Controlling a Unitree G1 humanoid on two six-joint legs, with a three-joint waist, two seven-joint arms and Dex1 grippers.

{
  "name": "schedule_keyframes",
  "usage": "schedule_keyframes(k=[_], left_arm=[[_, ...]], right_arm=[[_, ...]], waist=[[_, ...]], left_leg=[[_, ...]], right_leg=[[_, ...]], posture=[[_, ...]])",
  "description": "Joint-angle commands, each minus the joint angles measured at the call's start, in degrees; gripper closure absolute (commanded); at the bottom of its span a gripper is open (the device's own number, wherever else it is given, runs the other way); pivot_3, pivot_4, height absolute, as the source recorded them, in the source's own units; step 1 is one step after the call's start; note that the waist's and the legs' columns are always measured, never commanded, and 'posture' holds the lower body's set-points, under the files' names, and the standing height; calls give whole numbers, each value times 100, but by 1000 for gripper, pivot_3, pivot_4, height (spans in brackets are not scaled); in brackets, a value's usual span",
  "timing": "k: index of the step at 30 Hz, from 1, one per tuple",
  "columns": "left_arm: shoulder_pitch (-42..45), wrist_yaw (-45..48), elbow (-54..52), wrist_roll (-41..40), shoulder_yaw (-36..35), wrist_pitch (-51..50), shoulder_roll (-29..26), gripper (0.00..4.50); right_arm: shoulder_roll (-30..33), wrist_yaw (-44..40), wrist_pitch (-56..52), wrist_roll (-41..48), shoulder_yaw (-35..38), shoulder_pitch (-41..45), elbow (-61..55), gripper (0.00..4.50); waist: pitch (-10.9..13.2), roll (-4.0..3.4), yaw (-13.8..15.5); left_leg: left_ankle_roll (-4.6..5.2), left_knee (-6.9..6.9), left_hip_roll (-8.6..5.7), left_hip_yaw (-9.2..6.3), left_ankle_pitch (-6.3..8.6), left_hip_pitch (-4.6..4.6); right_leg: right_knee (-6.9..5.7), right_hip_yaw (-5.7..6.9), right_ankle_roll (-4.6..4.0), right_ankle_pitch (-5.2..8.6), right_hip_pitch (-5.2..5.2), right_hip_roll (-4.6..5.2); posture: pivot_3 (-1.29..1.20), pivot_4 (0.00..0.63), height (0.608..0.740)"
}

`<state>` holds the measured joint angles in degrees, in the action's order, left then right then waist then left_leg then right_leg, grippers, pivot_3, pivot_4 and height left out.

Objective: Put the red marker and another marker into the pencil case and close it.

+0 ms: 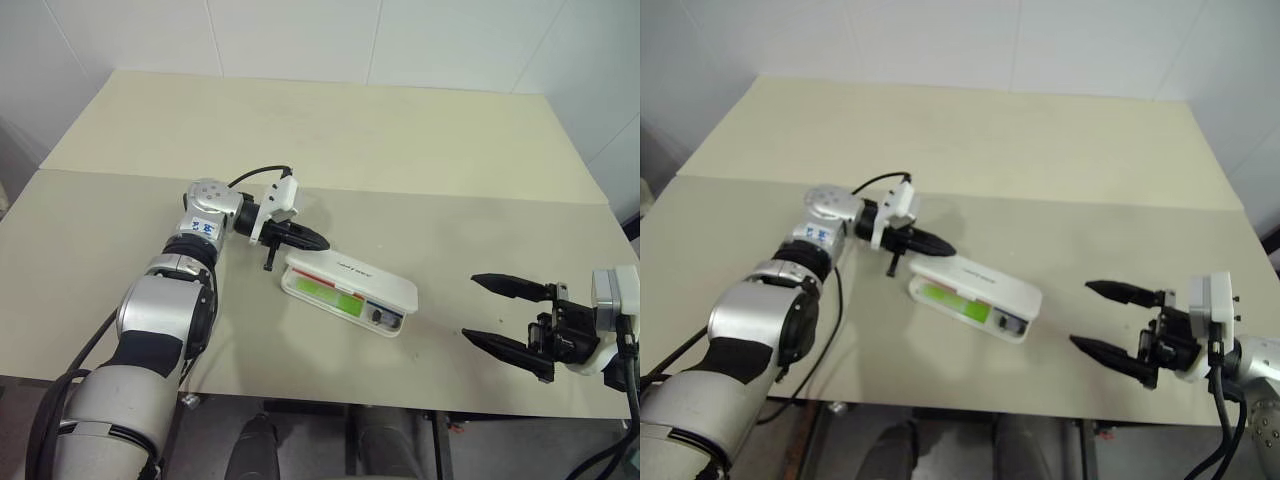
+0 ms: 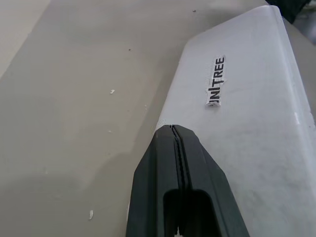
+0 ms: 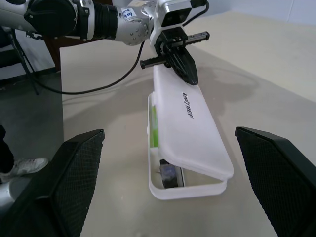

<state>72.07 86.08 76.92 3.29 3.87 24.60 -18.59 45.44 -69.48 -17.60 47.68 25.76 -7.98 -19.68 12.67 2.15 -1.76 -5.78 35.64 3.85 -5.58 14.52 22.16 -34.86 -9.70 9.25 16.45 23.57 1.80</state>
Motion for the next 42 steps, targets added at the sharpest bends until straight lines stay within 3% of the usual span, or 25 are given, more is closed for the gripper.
schedule_keyframes(k=[1,8,14,18,28,37,42], left_arm=[[-50,642,-203,-180,371,348,59,4474],[-100,642,-191,-58,890,941,141,4474],[-179,578,-153,646,1406,1749,103,4474],[-162,465,-132,826,1495,1977,139,4474],[-39,80,-220,-341,85,809,358,4474],[-483,484,-690,-1056,-699,439,140,4474],[-1002,627,-1264,-1390,-739,297,-200,3289]], right_arm=[[96,3,8,15,162,111,-36,0],[-19,172,8,-63,29,152,-182,0],[-66,280,10,-69,8,115,-270,0],[-75,306,21,-84,-7,124,-269,0],[-86,383,44,-96,21,124,-283,0],[32,359,-46,-175,-100,417,-1,0],[95,211,-103,-234,-177,648,205,0]], waist=[[0,0,3],[0,0,10],[-3,0,10],[-6,-1,-1],[-5,2,4],[-5,-1,-7],[-4,-3,0]], left_leg=[[0,0,0,0,0,0],[0,0,0,0,0,1],[0,9,0,0,0,-3],[1,27,0,0,1,-6],[1,41,-1,0,0,5],[3,21,-1,-1,1,-4],[2,26,-1,-1,1,-2]], right_leg=[[0,0,0,0,0,0],[1,0,0,0,0,0],[1,0,-4,2,-9,0],[1,-2,-52,27,-17,0],[1,-4,-63,26,-15,0],[-13,-1,-2,0,-8,0],[-14,0,-2,0,-8,0]], posture=[[0,150,740],[0,150,740],[0,150,740],[0,150,740],[0,150,740],[0,150,740],[0,150,740]])
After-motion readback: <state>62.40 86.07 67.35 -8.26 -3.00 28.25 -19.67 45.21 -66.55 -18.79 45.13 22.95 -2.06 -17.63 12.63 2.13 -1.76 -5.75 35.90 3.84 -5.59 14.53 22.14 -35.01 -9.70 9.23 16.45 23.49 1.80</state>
